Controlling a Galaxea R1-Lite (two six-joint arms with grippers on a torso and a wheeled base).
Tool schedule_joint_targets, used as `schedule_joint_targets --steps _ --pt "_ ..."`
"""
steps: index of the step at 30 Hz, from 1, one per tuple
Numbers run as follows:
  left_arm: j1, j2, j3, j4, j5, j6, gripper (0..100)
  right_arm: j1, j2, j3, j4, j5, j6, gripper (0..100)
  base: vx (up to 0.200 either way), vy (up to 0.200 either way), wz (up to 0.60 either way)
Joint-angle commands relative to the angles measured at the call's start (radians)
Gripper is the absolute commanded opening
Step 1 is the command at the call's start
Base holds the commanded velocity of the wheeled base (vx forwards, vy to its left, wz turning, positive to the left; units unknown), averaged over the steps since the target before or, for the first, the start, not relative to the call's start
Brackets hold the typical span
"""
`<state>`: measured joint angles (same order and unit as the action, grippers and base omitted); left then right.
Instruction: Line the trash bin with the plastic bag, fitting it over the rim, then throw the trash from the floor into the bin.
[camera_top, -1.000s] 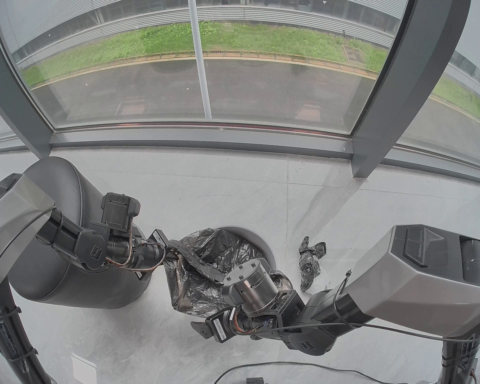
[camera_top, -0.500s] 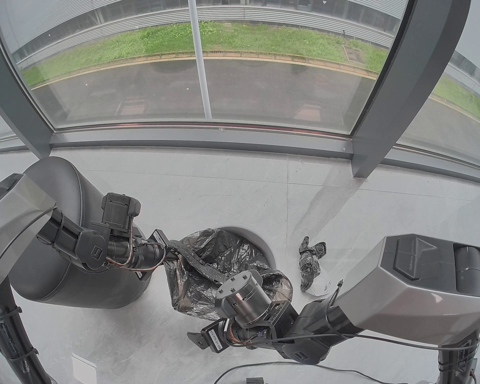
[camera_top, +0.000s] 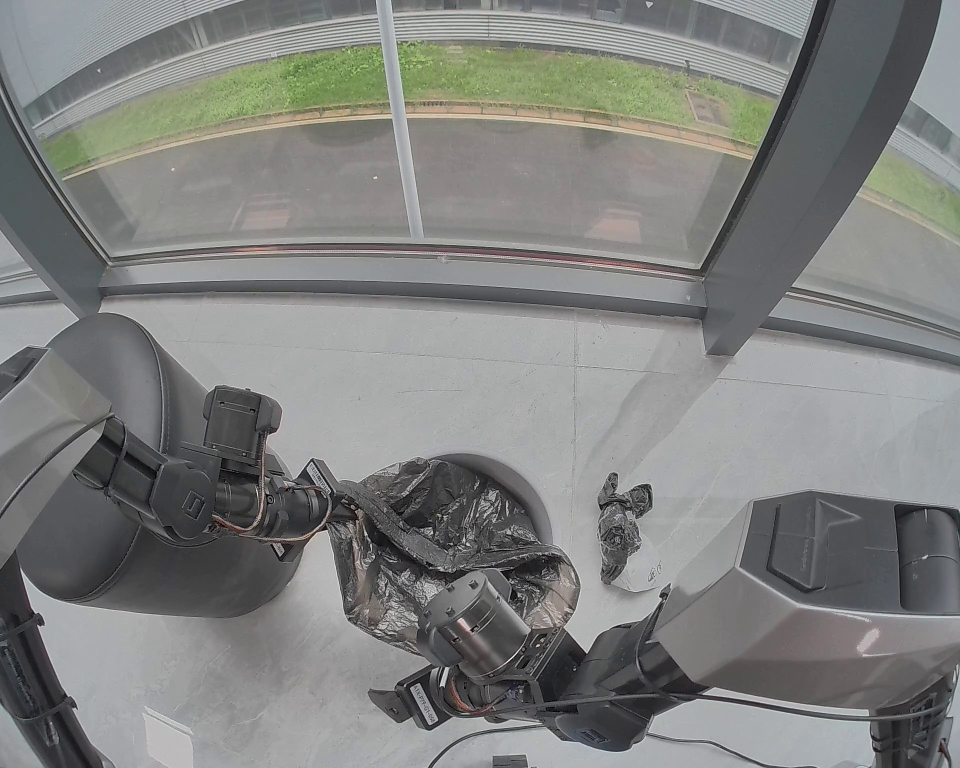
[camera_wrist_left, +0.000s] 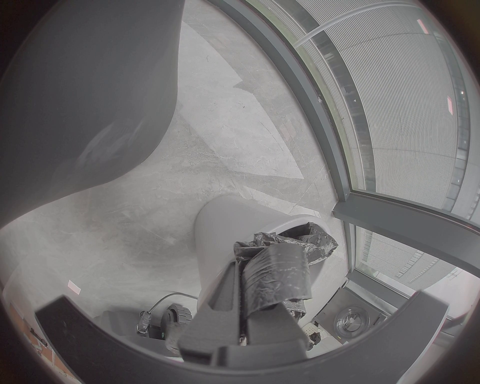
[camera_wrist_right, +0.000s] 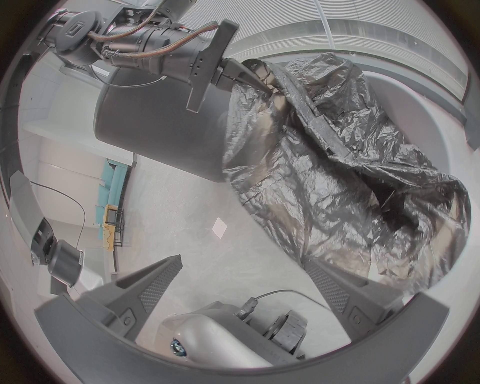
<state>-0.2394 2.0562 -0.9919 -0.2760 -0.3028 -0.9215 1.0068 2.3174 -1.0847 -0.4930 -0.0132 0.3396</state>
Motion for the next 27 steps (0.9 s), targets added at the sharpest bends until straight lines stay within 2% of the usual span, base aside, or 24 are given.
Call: schedule_joint_targets --steps 1,10,16,19,22,23,27 --pt "0.0 0.001 0.007 0.001 0.001 0.001 0 0.029 -0.003 0.006 -0.001 0.006 0.041 100 0.0 0.0 0.0" --pt "0.003 -0.001 0.018 0.001 0.001 0.001 0 0.047 -0.004 0.006 -0.004 0.007 0.052 100 0.0 0.0 0.0" --pt "0.003 0.001 0.012 0.0 0.001 0.001 0 -0.03 -0.043 -0.027 -0.004 -0.033 0.019 100 0.0 0.0 0.0" --pt "0.003 0.001 0.009 -0.002 0.001 0.001 0 -0.1 -0.052 -0.09 0.002 -0.122 -0.09 100 0.0 0.0 0.0" --pt "0.003 0.001 0.007 -0.002 0.001 0.001 0 -0.111 -0.049 -0.109 0.011 -0.146 -0.117 100 0.0 0.0 0.0" --pt "0.003 -0.001 0.006 -0.002 -0.001 0.001 0 -0.122 -0.027 -0.156 0.013 -0.192 -0.168 100 0.0 0.0 0.0" --pt "0.003 0.001 0.006 -0.002 -0.001 0.001 0 -0.117 -0.009 -0.184 0.013 -0.203 -0.2 100 0.0 0.0 0.0"
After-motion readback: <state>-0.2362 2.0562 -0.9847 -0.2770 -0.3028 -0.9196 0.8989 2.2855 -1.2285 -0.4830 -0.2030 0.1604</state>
